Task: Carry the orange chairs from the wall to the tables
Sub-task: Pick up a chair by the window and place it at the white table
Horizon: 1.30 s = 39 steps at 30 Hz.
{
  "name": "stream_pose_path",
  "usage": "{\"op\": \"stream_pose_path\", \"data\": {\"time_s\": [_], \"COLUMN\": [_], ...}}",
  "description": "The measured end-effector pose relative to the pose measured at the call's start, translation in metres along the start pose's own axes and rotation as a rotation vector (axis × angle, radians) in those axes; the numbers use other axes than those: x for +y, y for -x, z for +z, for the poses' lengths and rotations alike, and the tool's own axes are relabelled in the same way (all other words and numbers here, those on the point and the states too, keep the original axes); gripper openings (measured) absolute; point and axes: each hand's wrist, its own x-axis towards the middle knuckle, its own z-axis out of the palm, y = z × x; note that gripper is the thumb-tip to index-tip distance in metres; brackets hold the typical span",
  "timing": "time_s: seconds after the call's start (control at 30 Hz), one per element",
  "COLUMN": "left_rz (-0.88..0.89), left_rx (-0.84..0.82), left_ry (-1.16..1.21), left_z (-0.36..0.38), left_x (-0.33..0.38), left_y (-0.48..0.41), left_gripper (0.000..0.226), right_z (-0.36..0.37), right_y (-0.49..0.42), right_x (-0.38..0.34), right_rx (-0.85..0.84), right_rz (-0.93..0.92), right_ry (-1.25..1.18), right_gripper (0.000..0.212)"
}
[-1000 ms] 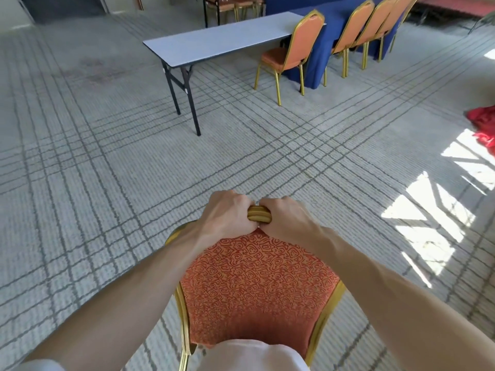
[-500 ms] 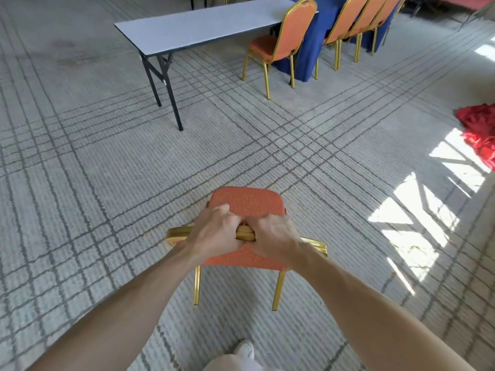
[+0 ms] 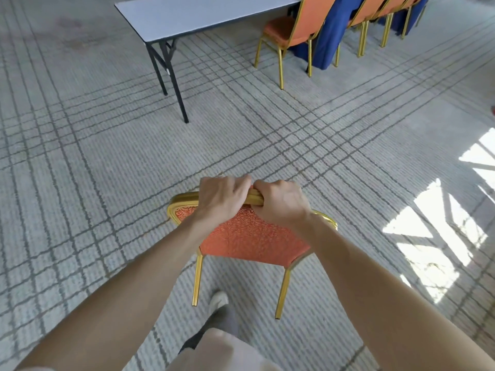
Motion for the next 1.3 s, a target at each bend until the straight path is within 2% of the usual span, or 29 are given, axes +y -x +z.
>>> {"op": "stream_pose_path", "data": {"time_s": [0.07, 0.17, 0.43, 0.53, 0.63, 0.8, 0.87, 0.97, 1.07, 1.2, 1.3], "left_rz": [-0.057, 0.014, 0.043, 0.078, 0.080, 0.084, 0.056, 0.012, 0.014, 0.081, 0.068], "left_rx": [-0.002, -0.032, -0.037, -0.048, -0.070, -0.167, -0.148, -0.011, 0.060, 0.055, -0.024], "left_ry": [0.085, 0.135, 0.145, 0.127, 0.095, 0.345, 0.312, 0.184, 0.118, -0.069, -0.095], "left_z": [-0.003, -0.015, -0.031, -0.033, -0.034, -0.031, -0.029, -0.024, -0.019, -0.005, 0.002], "left_x": [0.005, 0.006, -0.012, -0.020, -0.025, -0.038, -0.039, -0.034, -0.034, -0.038, -0.044], "left_y": [-0.028, -0.071, -0.208, -0.257, -0.300, -0.340, -0.353, -0.376, -0.393, -0.438, -0.479], "left_gripper": [0.045, 0.044, 0.043, 0.039, 0.042, 0.046, 0.048, 0.050, 0.048, 0.050, 0.045], "right_z": [-0.004, -0.011, -0.023, -0.028, -0.026, -0.022, -0.021, -0.018, -0.014, -0.008, -0.005], "right_y": [-0.020, -0.055, -0.174, -0.214, -0.245, -0.277, -0.290, -0.311, -0.325, -0.362, -0.393], "right_x": [0.015, 0.035, 0.098, 0.120, 0.138, 0.159, 0.167, 0.183, 0.199, 0.230, 0.252], "right_rx": [0.056, 0.099, -0.010, -0.031, -0.022, -0.059, -0.068, -0.066, -0.039, -0.099, -0.170], "right_rz": [0.005, 0.021, 0.101, 0.149, 0.273, 0.321, 0.321, 0.319, 0.307, 0.315, 0.305], "right_ry": [-0.006, -0.017, -0.023, -0.007, 0.005, -0.026, -0.056, -0.077, -0.094, -0.130, -0.148], "right_gripper": [0.014, 0.014, 0.022, 0.015, 0.012, 0.009, 0.011, 0.017, 0.013, 0.016, 0.017]}}
